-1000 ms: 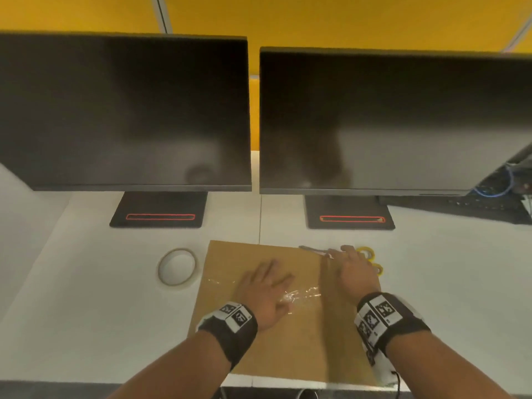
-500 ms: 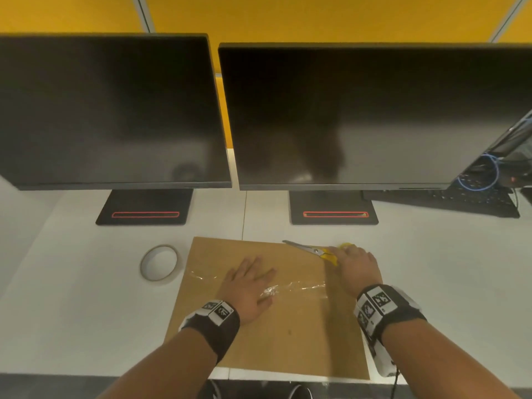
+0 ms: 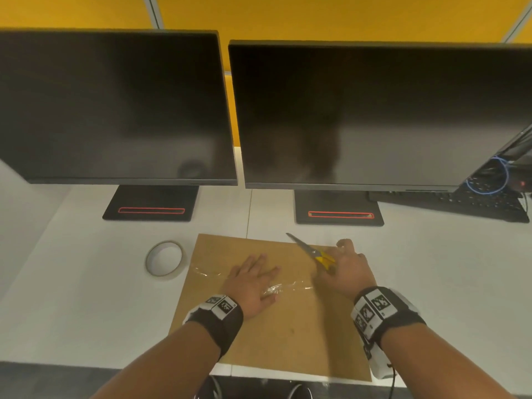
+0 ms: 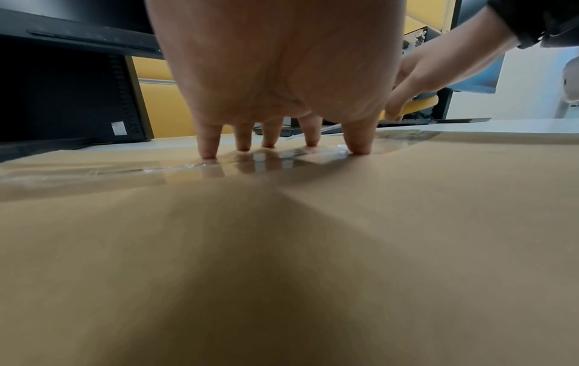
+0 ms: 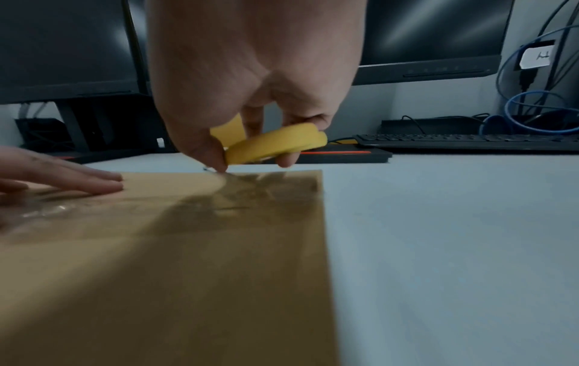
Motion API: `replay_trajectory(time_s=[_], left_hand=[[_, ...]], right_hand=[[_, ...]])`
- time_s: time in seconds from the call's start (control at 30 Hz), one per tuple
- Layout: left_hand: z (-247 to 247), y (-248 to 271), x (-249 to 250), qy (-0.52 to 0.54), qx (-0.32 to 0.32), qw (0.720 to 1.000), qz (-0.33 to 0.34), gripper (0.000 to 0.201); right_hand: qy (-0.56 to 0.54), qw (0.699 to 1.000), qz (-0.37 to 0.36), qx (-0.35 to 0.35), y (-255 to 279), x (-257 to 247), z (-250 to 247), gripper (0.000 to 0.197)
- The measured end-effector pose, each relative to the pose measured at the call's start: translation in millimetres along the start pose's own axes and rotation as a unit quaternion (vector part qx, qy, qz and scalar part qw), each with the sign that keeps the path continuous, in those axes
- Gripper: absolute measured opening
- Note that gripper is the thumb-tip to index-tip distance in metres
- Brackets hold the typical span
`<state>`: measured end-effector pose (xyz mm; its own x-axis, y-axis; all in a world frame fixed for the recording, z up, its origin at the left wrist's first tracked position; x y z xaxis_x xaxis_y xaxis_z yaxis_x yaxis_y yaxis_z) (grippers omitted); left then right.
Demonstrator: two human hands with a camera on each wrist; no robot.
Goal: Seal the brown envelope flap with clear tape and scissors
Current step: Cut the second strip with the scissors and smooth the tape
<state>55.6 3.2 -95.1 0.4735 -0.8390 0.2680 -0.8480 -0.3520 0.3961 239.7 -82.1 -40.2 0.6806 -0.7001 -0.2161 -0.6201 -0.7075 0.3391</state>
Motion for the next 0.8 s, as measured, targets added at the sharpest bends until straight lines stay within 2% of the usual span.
replay_trajectory(time_s=[0.1,0.23,0.33,0.43,0.57,0.7,0.8], left_hand=[[-7,4,-1,0.023,0.011,1.000,0.014,0.064],[-32,20,-23,0.033,0.081,0.996,0.003,0.056],[-52,41,-58,0.037,0.138,0.989,-0.042,0.050],[-64,65,-98,0.029,0.165,0.980,-0.111,0.055],[-62,96,-146,0.036,0.177,0.962,-0.203,0.066],[-52,108,-164,-0.009,0.130,0.967,-0.220,0.061],[-42,112,-173,-0.038,0.093,0.969,-0.227,0.048]], right_hand=[[-0.034,0.998,-0.015,-0.042,3,-21,9,0.043],[-0.086,0.992,-0.047,-0.083,8,-60,23,0.044],[-0.121,0.983,-0.083,-0.106,13,-96,35,0.042],[-0.162,0.969,-0.099,-0.160,15,-130,51,0.042],[-0.134,0.963,-0.125,-0.200,20,-163,72,0.053],[-0.064,0.962,-0.171,-0.204,26,-185,83,0.057],[-0.005,0.961,-0.200,-0.190,28,-191,86,0.059]])
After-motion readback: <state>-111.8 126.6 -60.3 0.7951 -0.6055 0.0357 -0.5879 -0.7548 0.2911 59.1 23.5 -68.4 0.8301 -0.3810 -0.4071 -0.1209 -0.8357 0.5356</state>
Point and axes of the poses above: each hand's wrist, its own y-axis away from the middle knuckle, its own z-axis out of the palm, x = y × z, the point moved 10 cm from there along -y, towards the middle knuckle, and after that the axes turned 8 degrees about z, right-handed, at the moved point
